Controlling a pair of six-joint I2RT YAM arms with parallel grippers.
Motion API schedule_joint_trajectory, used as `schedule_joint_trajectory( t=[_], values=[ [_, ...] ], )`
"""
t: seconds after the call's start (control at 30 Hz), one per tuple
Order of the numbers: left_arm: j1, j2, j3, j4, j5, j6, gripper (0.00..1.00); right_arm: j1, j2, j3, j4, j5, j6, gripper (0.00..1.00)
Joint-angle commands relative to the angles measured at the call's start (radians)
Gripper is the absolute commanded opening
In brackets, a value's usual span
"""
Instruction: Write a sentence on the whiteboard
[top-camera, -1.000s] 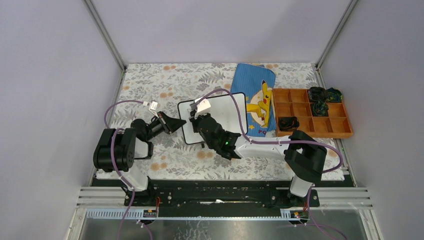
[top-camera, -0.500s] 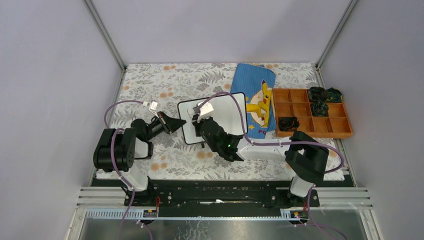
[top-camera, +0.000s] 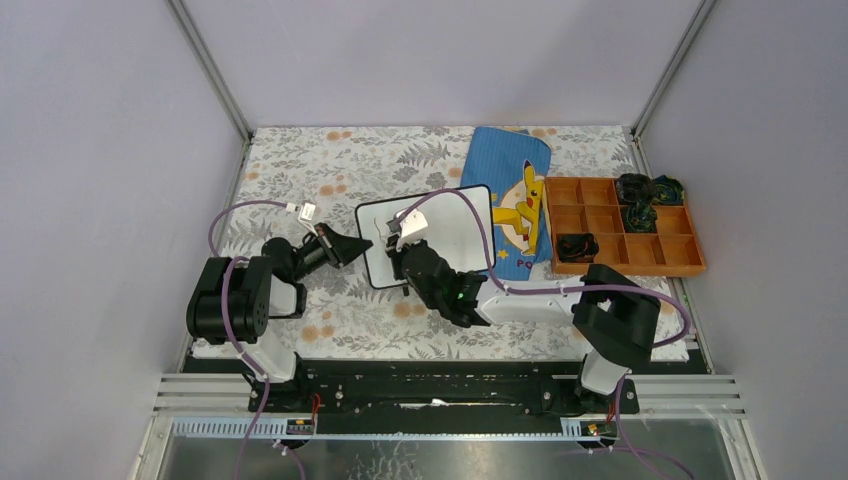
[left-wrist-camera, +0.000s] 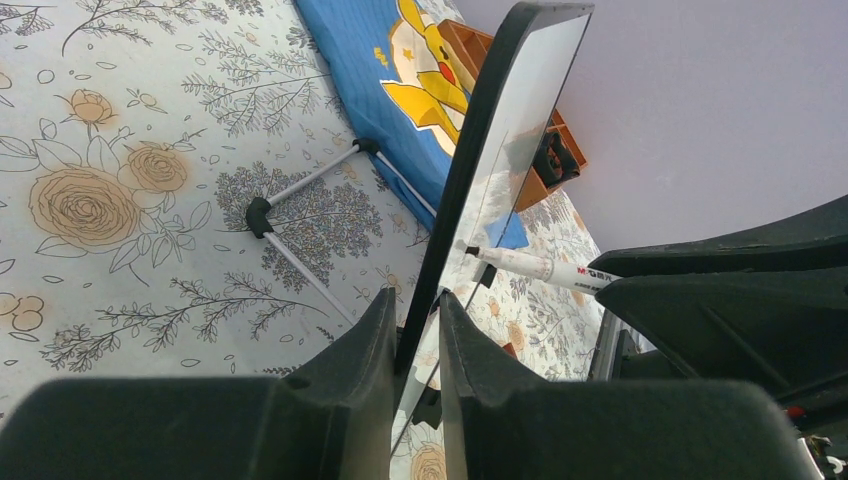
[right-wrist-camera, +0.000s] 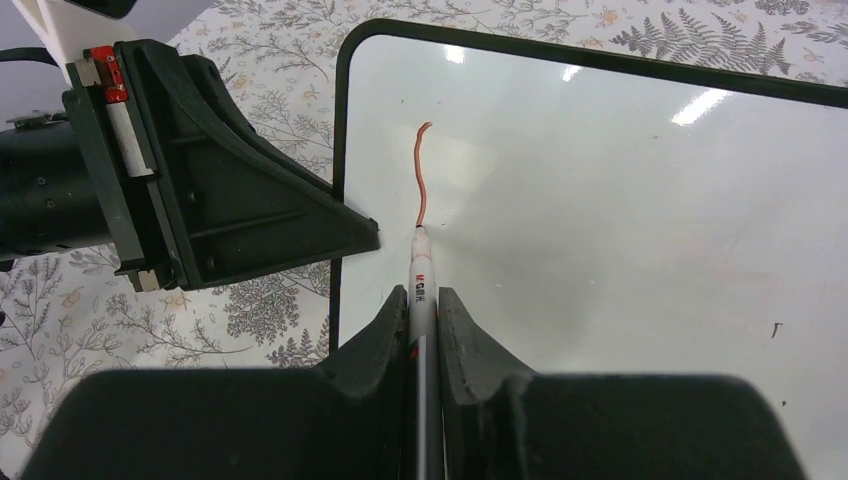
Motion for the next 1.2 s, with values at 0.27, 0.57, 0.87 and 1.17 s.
schedule_joint_trajectory(
  t=[0.27,0.57,0.87,1.17],
  values=[
    [-0.009,-0.006,0.012,-0.046,-0.011,0.026,0.00,0.000,-0.076,0.062,0.035,0.023,-0.054,0.00],
    [-0.010,-0.011,0.013,-0.053,-0.010,0.031,0.00,-0.016,-0.018,0.132,0.036,0.008,-0.075,0.00],
    [-0.012,-0.011,0.015,-0.057,-0.011,0.034,0.00,-0.044,0.012,0.160,0.015,-0.006,-0.064,0.00],
    [-0.012,-0.013,0.013,-0.059,-0.010,0.037,0.00,-0.060,0.022,0.165,0.000,-0.015,-0.047,0.00]
  ],
)
